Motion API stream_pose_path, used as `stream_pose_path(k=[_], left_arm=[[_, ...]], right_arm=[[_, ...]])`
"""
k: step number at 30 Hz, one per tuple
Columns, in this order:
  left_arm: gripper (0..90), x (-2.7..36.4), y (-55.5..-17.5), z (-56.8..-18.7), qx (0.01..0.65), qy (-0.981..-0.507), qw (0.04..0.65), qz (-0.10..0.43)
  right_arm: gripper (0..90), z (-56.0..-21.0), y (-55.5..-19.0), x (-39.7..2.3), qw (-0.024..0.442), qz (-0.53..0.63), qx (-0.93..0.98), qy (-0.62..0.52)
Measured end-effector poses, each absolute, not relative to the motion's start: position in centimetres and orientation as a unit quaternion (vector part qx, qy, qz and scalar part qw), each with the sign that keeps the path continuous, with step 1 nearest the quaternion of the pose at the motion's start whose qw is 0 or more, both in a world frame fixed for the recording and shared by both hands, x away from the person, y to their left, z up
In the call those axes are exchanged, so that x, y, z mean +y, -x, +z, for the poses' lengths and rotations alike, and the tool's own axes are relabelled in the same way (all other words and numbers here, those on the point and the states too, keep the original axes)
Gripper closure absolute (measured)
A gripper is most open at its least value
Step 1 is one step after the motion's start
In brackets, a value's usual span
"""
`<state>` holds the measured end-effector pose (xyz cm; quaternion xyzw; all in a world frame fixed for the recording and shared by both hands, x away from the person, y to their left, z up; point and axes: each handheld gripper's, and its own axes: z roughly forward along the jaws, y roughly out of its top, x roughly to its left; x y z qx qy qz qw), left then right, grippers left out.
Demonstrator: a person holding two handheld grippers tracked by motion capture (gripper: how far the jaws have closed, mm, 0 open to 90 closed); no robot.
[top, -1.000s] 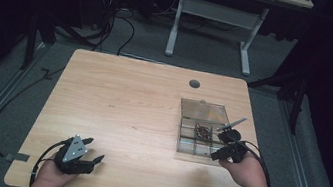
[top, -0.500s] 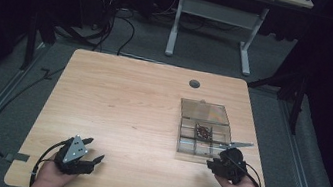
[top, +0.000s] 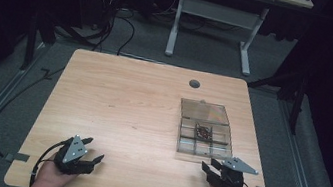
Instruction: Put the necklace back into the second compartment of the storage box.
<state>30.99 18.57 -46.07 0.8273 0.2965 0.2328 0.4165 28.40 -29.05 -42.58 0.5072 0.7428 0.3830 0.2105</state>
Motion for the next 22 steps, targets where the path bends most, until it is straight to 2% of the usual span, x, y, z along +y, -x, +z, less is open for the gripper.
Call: stream_pose_path(k=[8,13,22], left_arm=[[29.4,18.6,-31.1,-46.1,0.301,-0.825,0.415,0.236],[29.3,18.5,-31.1,-46.1,0.304,-0.824,0.414,0.238],[29.3,18.4,-31.1,-46.1,0.303,-0.825,0.411,0.243]], right_arm=[[52.6,-45.3,-27.7,-29.1,0.242,0.414,0.720,-0.503],[49.9,-45.4,-27.9,-29.2,0.229,0.416,0.716,-0.512],[50.1,-45.4,-28.0,-29.4,0.222,0.421,0.714,-0.514]])
